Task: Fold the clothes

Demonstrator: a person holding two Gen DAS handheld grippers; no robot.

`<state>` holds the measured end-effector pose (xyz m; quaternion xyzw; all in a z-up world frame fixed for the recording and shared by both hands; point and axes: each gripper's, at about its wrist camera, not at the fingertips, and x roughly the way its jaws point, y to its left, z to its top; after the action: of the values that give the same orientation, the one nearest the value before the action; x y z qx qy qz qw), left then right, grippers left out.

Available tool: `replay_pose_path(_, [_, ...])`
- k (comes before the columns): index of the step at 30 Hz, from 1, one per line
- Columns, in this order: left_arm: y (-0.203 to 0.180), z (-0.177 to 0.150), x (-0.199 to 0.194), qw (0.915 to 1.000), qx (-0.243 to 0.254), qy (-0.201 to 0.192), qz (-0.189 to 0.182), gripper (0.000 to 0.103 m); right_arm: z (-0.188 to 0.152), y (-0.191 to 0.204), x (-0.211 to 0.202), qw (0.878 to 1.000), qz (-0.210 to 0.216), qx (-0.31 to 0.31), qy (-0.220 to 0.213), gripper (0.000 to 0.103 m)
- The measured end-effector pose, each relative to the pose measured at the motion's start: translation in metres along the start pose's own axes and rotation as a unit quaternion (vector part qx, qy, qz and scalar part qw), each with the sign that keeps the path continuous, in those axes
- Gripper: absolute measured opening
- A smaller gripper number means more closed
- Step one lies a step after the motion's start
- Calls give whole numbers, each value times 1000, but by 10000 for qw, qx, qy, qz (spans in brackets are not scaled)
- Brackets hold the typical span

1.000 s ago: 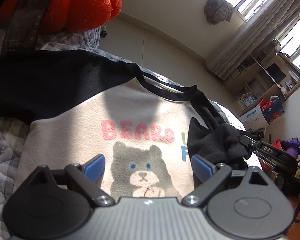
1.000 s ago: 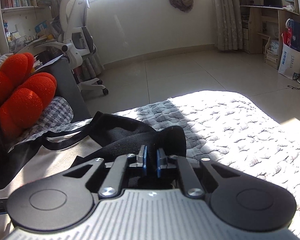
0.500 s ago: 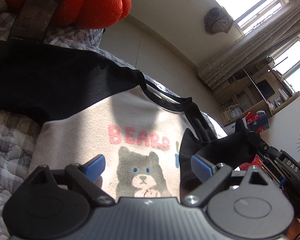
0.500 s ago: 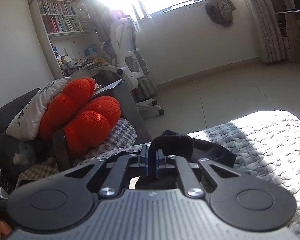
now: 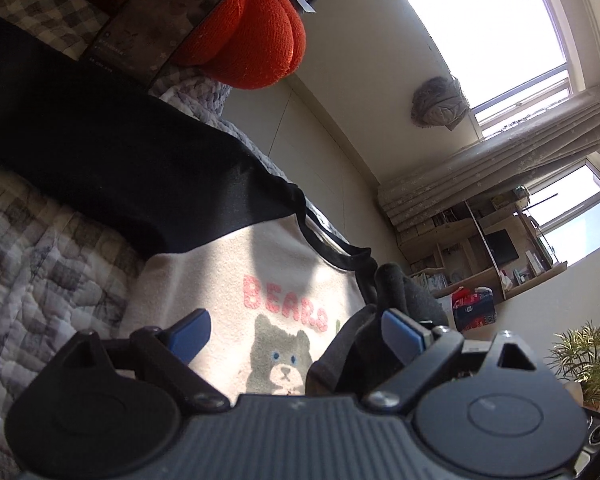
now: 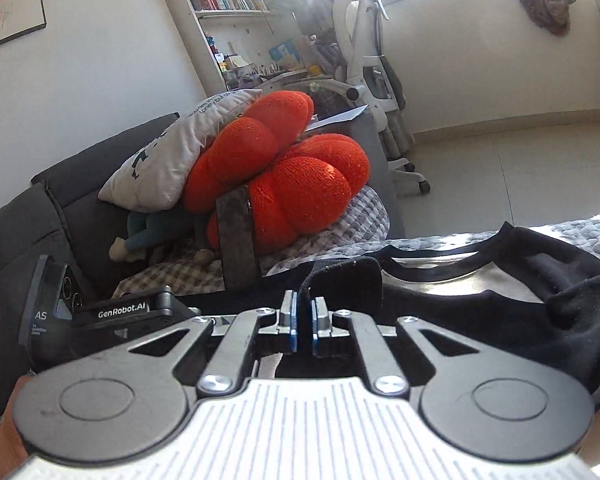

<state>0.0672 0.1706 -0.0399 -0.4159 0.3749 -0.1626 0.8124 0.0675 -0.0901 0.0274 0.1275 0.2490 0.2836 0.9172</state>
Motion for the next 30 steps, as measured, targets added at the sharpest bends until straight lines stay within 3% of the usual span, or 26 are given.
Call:
replay_pose_path(4, [13, 4, -7, 9985, -443, -128, -281, 92, -14, 17, 16, 9992, 214, -161, 293, 8])
replay_pose_path(13, [8, 4, 0, 9996, -115, -5, 243, 90, -36, 39, 29, 9924, 582, -590, 915, 9])
replay_pose_path(17, [0, 3, 6, 9948, 446, 124, 911, 88, -29, 27, 17, 9940, 343, -585, 863, 17])
replay_pose_path(19, [-6, 1, 9, 9908, 765, 227, 1089, 85, -24, 15, 14, 9952, 129, -510, 829, 20])
replay_pose_path(21, [-9, -3, 14, 9868, 1064, 405, 1151, 84, -17, -2, 7, 9960, -160, -416, 777, 31])
replay_pose_path(23, [-9, -9, 18, 9825, 1256, 557, 1255, 78, -11, -18, -1, 9956, -495, -448, 651, 51])
replay_pose_path(29, [-14, -19, 26, 9638, 1892, 648, 1764, 42, 13, -76, -23, 9815, -1821, -533, 274, 52])
replay_pose_path(30, [-14, -20, 27, 9603, 1992, 633, 1847, 29, 16, -86, -27, 9797, -1940, -452, 233, 52])
